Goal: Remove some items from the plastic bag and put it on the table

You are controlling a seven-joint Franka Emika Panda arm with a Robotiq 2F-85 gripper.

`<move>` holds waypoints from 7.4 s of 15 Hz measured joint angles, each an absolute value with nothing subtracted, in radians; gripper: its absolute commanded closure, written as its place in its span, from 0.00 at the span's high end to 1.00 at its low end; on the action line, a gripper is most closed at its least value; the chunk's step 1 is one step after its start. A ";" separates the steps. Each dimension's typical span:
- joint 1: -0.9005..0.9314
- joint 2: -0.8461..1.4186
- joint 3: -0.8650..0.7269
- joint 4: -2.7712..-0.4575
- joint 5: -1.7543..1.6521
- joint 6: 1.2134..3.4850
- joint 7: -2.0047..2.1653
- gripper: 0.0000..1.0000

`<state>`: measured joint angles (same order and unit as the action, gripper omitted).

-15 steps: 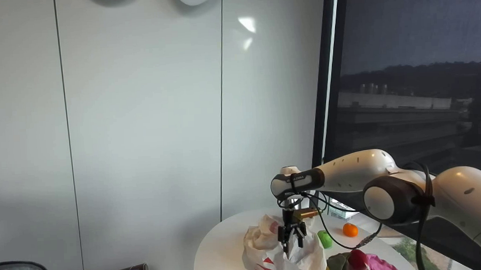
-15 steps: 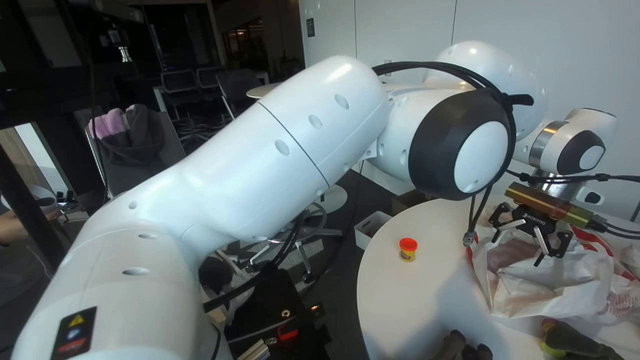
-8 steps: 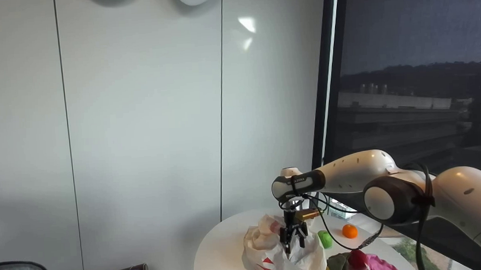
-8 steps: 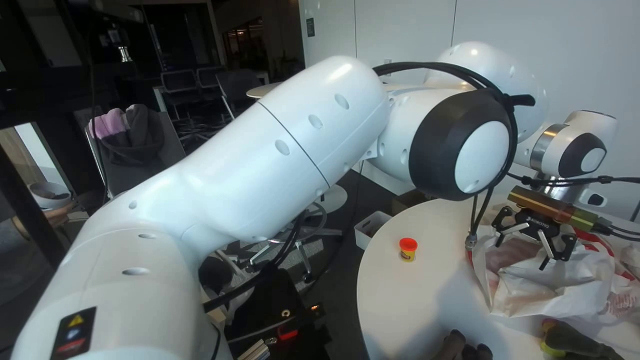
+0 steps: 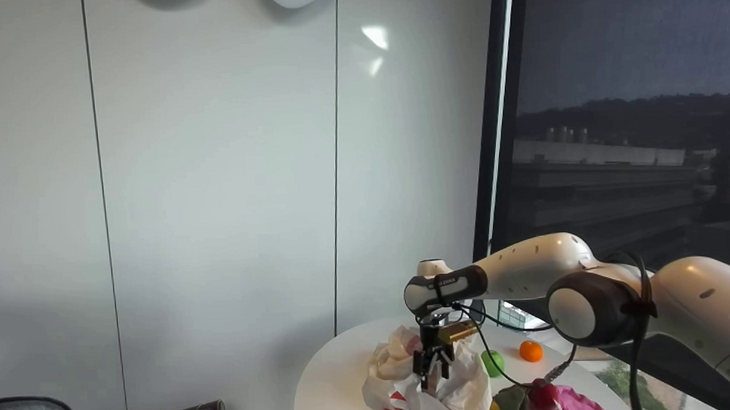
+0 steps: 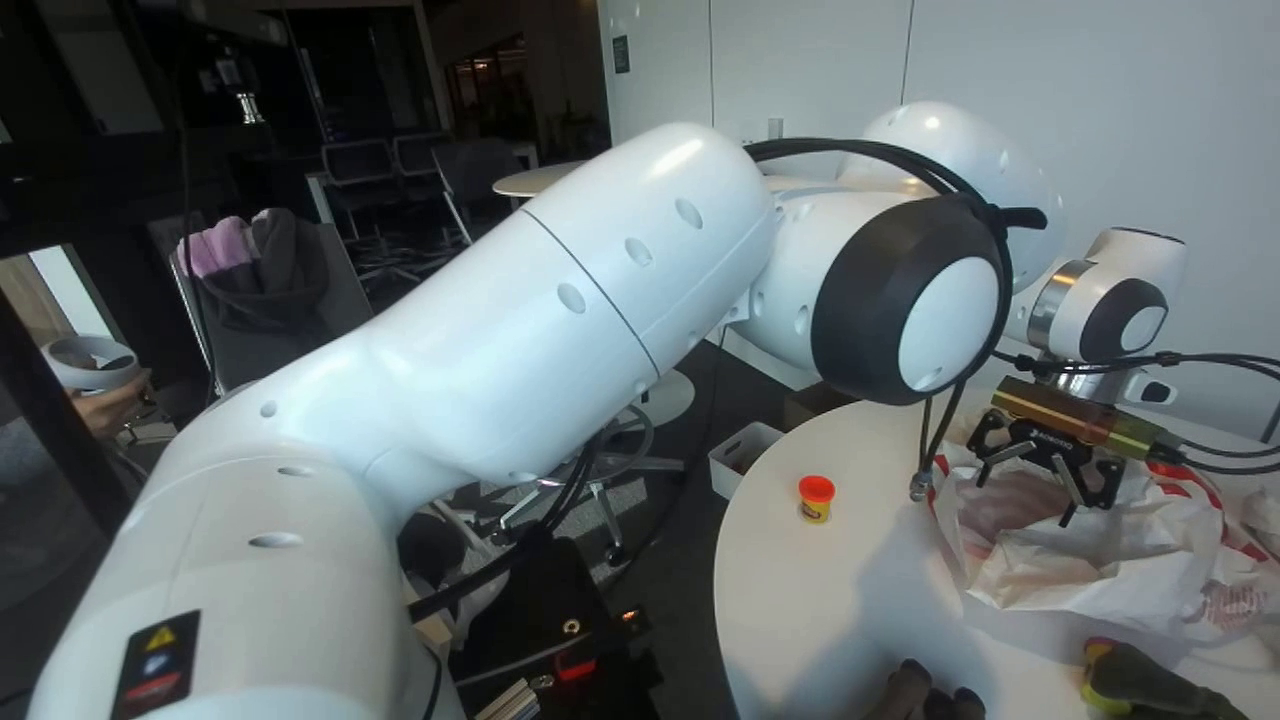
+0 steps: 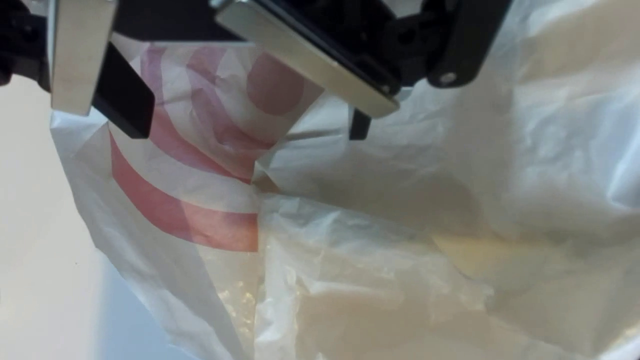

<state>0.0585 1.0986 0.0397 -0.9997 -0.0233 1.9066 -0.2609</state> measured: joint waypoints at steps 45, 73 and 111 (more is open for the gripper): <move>-0.018 1.139 0.169 -0.998 0.018 2.204 -0.509 1.00; -0.108 1.206 0.201 -0.845 0.159 1.963 -0.563 1.00; 0.066 1.476 -0.177 -0.625 -0.146 2.618 0.031 1.00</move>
